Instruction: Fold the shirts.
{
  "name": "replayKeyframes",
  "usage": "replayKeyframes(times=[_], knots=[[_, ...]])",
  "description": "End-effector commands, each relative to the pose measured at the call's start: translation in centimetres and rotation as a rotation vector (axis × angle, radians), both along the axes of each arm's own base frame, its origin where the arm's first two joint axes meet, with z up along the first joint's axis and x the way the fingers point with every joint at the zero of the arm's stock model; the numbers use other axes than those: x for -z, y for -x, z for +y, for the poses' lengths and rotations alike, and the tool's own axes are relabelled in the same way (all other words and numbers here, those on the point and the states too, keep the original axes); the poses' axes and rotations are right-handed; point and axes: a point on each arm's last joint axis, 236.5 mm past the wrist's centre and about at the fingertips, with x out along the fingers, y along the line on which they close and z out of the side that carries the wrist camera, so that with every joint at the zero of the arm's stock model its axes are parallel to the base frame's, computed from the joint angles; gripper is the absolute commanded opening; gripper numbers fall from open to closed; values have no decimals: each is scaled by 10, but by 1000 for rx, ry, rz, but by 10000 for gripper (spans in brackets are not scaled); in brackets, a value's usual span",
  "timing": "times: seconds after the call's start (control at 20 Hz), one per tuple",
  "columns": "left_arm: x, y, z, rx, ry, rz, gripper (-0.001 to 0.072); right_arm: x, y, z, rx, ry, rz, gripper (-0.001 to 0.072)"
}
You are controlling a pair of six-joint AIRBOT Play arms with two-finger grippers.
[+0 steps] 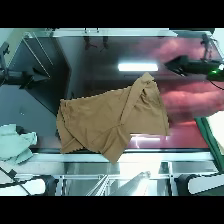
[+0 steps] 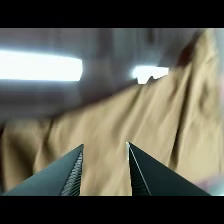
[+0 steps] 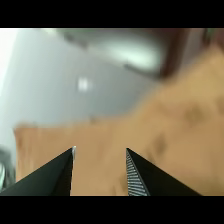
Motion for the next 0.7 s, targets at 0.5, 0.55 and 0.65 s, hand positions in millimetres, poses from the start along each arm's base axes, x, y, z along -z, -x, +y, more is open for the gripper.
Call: replayKeyframes(times=[0.5,0.55,0.65], knots=[[174,230,-18,-74,-80,660,294,153,167,-50,15,60,588,383],[182,232,-18,-68,-72,683,294,158,171,-53,8,87,598,383],[199,228,-15,-72,-70,710,294,165,175,-53,17,96,612,382]])
